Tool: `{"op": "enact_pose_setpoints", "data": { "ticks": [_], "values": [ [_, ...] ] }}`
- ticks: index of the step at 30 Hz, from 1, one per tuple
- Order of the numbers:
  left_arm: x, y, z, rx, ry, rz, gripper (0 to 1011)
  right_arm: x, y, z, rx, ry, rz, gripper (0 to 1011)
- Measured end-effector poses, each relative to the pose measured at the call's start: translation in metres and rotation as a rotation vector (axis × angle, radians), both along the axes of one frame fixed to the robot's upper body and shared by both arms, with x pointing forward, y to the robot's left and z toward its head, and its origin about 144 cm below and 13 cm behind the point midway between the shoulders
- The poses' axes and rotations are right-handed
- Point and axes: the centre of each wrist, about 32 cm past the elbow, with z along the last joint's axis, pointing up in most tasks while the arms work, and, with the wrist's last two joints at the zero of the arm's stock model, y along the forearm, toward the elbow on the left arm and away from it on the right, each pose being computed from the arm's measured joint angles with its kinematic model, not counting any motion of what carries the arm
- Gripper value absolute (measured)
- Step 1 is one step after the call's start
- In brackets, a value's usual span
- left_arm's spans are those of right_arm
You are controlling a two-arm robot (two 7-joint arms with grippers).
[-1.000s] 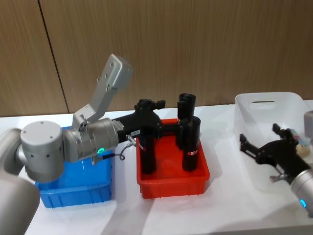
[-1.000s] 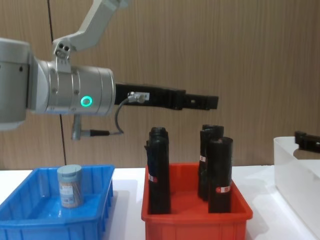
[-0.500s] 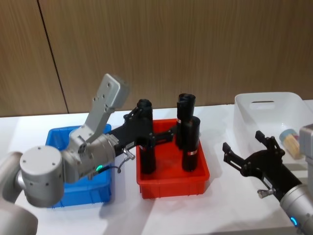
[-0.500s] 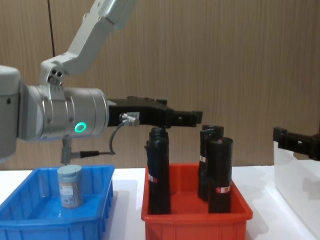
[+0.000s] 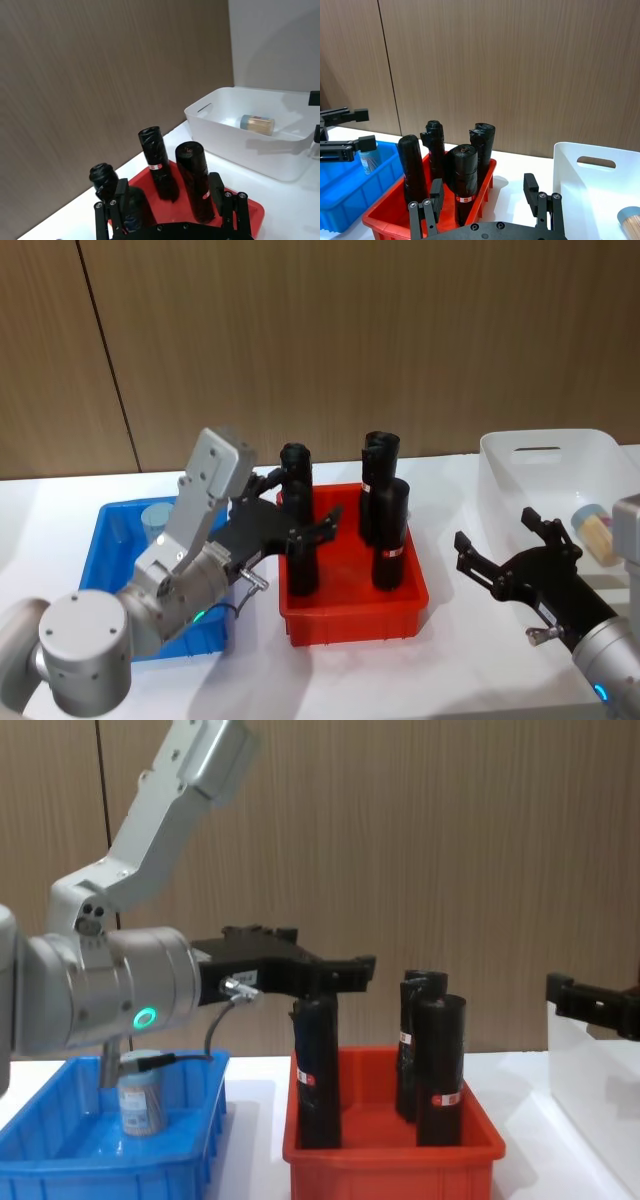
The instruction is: Pick the cotton swabs from the blue box and place them into the white box.
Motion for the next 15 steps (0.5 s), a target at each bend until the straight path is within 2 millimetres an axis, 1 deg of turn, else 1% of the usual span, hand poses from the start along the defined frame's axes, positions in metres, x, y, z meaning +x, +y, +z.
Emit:
{"op": "enact_pose_setpoints", "data": {
  "ticks": [15],
  "values": [
    [-0.033,-0.004,-0.018,-0.012,-0.076,0.132,1004,0.000,0.000,0.000,0.000,0.000,0.000,1002]
  ]
}}
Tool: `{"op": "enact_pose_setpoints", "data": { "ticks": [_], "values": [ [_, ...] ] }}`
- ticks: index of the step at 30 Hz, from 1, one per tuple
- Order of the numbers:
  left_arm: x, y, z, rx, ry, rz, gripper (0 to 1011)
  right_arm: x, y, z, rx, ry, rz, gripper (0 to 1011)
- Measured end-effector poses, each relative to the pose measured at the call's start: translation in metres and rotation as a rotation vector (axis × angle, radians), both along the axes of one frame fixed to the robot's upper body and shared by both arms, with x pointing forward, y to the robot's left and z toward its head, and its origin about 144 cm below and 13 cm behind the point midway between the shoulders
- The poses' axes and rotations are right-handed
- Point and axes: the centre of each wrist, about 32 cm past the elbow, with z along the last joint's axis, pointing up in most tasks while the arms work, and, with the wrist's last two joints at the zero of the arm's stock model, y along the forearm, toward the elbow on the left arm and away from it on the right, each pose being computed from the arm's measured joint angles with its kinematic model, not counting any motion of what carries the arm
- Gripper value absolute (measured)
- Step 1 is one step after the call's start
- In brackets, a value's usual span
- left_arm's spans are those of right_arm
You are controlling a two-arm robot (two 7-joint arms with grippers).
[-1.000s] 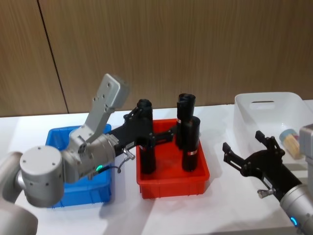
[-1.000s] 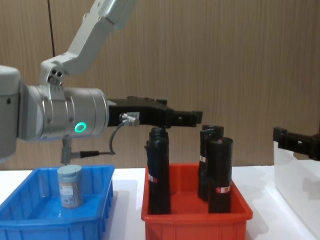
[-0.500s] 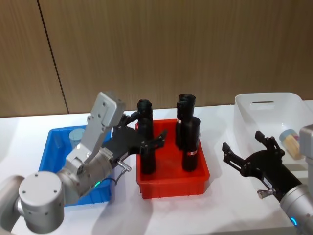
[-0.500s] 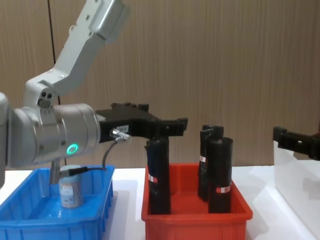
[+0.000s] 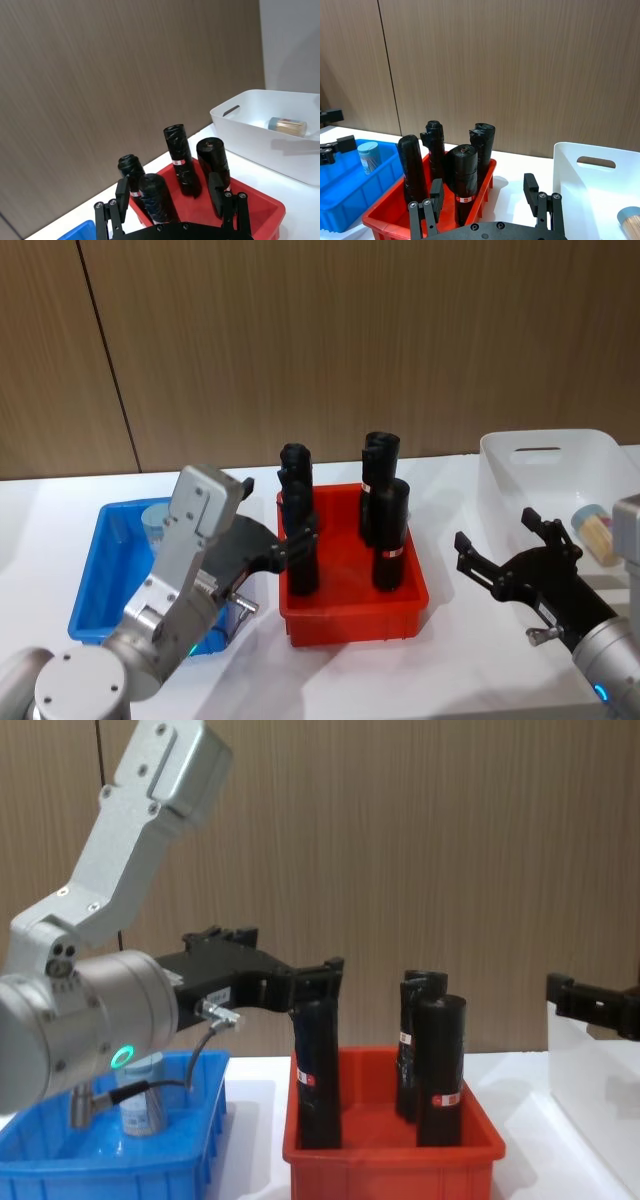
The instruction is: Pick the cotton swabs from the blue box and place them into the white box.
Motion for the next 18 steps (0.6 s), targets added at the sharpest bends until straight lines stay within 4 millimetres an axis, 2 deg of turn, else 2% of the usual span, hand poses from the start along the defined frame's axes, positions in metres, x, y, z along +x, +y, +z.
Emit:
{"op": "enact_pose_setpoints", "data": {
  "ticks": [6,18],
  "values": [
    [-0.015,-0.002,-0.007,-0.010,-0.031,0.054,1004,0.000,0.000,0.000,0.000,0.000,0.000,1002],
    [-0.022,-0.003,-0.009,-0.018,-0.048,0.080,1004,0.000,0.000,0.000,0.000,0.000,0.000,1002]
  ]
}}
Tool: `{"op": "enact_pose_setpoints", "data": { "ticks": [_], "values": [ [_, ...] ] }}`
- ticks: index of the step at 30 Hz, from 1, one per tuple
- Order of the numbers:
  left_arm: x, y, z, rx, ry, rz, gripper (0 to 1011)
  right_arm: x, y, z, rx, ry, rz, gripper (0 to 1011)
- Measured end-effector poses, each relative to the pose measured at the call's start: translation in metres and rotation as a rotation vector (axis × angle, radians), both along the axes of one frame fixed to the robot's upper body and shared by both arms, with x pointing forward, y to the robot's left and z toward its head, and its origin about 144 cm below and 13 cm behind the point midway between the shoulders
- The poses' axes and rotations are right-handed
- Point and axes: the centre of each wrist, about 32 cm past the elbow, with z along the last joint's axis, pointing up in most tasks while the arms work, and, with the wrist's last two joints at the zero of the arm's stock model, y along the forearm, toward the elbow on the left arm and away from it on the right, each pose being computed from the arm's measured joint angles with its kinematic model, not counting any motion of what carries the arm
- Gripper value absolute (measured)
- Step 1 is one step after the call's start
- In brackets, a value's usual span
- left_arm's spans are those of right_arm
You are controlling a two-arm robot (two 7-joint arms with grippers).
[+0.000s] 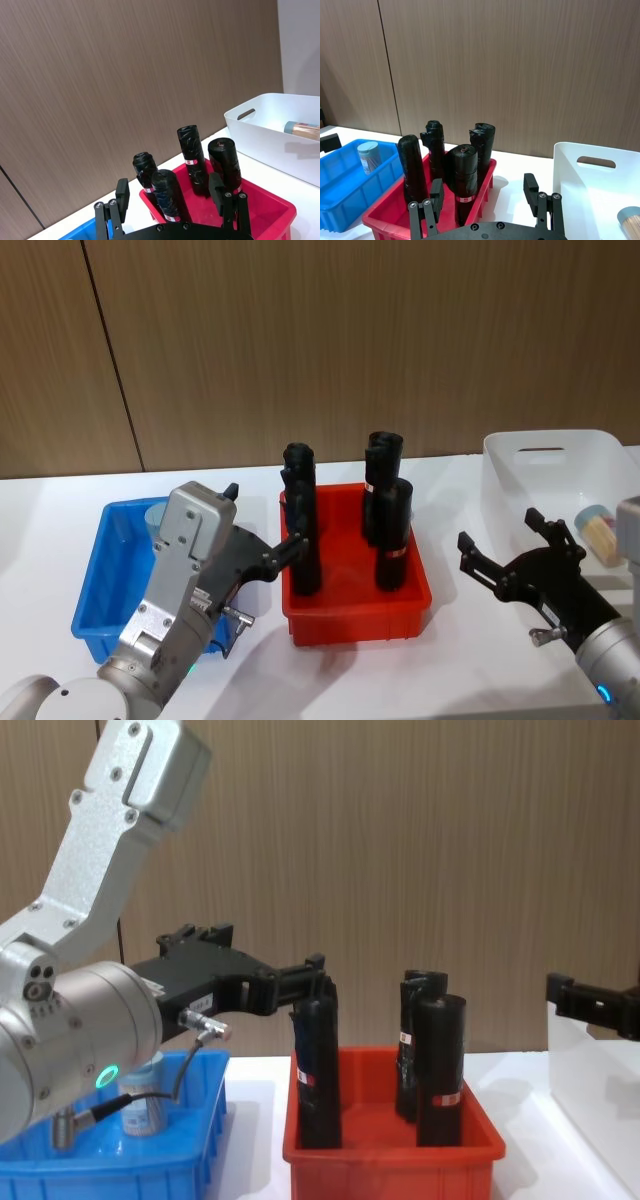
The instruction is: Pick the cotton swabs from the blue box and place them into the white box.
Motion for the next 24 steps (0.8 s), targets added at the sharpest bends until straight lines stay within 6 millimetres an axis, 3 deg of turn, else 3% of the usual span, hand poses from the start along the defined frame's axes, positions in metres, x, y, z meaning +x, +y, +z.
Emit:
{"op": "enact_pose_setpoints", "data": {
  "ticks": [14,24],
  "values": [
    [0.000,0.000,0.000,-0.001,0.000,0.001,1004,0.001,0.000,0.000,-0.001,0.000,0.004,1002],
    [0.000,0.000,0.000,-0.001,0.001,0.001,1004,0.015,-0.005,0.000,-0.006,0.000,0.059,1002]
  ]
}}
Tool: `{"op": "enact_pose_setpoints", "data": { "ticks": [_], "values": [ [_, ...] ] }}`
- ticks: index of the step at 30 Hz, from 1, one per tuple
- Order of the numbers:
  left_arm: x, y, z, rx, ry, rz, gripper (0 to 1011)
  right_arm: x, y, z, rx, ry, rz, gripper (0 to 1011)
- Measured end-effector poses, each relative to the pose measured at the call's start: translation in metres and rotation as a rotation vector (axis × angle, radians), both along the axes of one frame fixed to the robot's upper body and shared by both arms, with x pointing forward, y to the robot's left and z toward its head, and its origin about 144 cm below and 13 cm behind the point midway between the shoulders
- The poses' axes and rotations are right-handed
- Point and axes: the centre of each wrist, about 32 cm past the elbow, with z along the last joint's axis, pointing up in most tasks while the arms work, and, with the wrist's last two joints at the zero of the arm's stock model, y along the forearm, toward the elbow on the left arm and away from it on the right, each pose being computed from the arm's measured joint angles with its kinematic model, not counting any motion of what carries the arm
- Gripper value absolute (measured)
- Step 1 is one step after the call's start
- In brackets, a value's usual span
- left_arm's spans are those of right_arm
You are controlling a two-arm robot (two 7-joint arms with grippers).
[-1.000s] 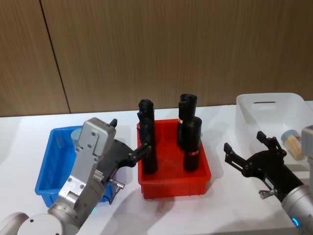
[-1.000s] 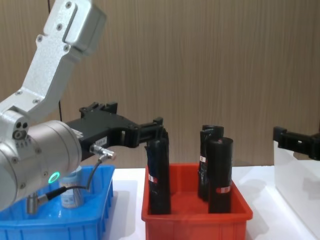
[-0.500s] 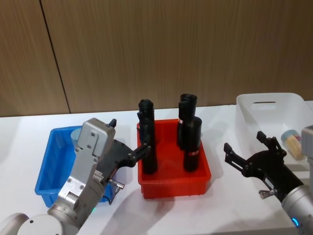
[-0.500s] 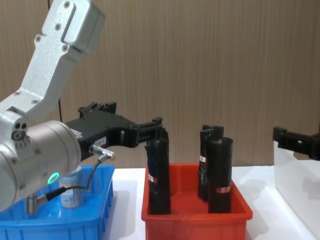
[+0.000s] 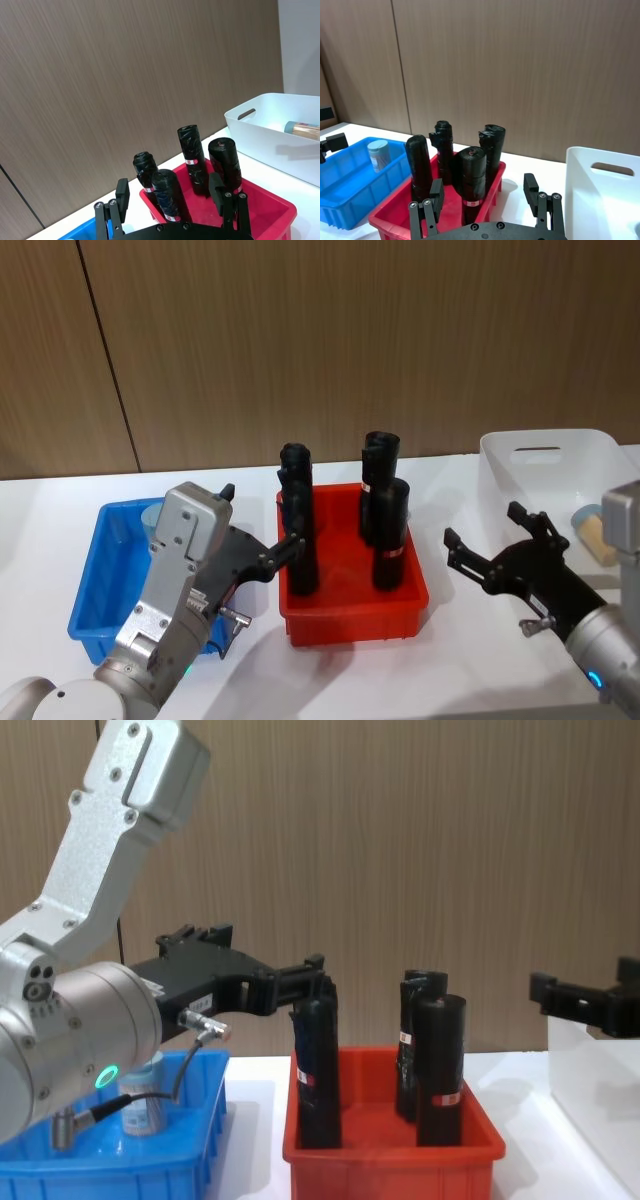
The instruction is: Pick the cotton swabs from the blue box and place them into the white box.
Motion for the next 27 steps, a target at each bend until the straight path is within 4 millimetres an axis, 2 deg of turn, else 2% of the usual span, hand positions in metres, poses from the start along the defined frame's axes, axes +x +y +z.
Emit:
{"op": "enact_pose_setpoints", "data": {
  "ticks": [18,27],
  "values": [
    [0.000,0.000,0.000,0.000,0.000,0.000,1004,0.061,-0.009,0.000,-0.007,0.018,0.142,1002],
    [0.000,0.000,0.000,0.000,0.000,0.000,1004,0.065,-0.009,-0.001,-0.002,0.022,0.151,1002]
  ]
}}
